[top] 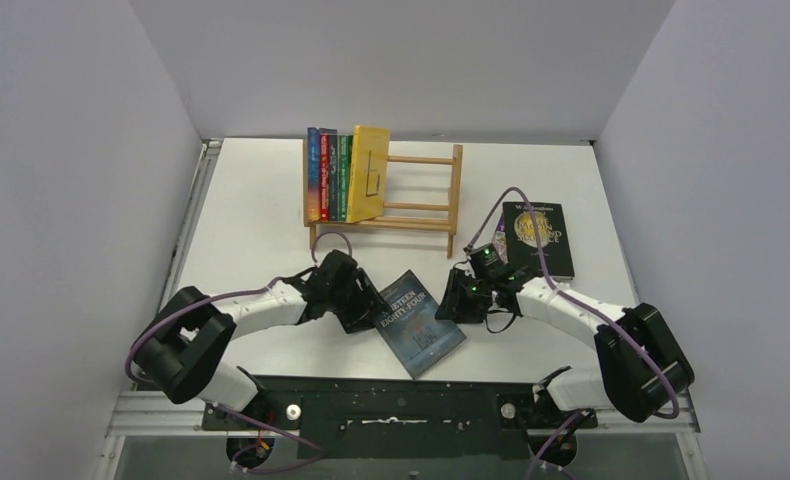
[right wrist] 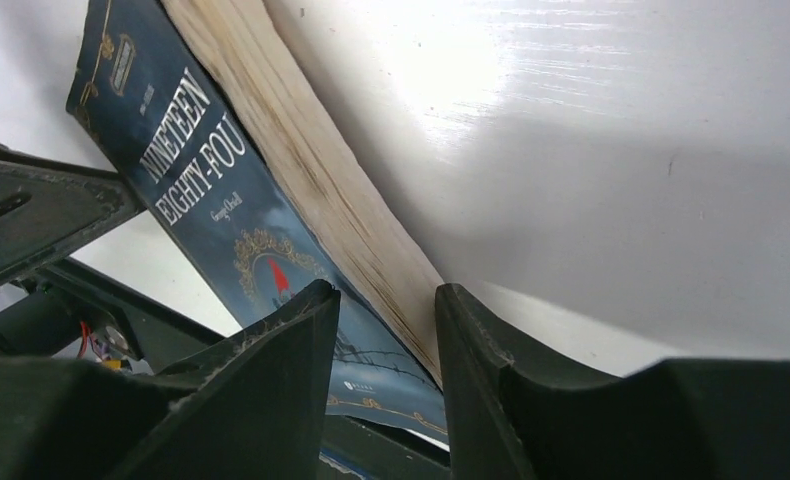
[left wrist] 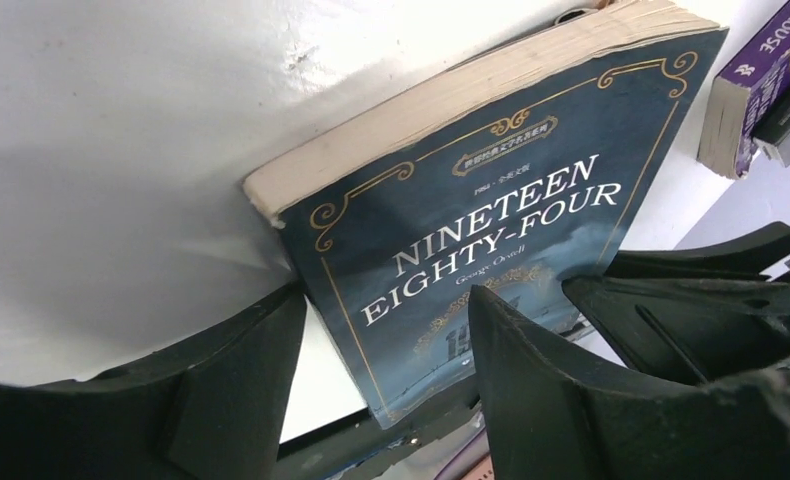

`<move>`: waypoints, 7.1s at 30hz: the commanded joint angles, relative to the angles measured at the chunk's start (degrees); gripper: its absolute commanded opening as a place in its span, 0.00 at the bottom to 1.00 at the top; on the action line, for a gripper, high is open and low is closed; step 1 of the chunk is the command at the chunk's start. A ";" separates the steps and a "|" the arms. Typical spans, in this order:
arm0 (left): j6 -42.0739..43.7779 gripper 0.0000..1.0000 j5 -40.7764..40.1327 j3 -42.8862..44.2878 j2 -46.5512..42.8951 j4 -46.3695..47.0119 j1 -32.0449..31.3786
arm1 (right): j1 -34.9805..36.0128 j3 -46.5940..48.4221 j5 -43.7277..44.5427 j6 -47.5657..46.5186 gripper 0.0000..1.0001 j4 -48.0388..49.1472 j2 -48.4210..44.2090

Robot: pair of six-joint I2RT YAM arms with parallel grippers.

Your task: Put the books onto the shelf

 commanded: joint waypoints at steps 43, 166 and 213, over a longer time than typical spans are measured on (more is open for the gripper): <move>1.03 0.88 2.20 -6.44 -27.41 10.24 10.44 | -10.45 11.28 -16.06 8.36 0.00 11.38 -21.76; 58.83 0.08 -30.95 41.70 13.39 16.40 9.62 | -23.51 30.42 10.22 -7.96 0.71 -19.95 -13.12; 41.83 0.64 -16.41 44.32 0.47 -17.95 12.24 | -38.07 35.26 18.94 -10.22 0.75 -22.34 0.38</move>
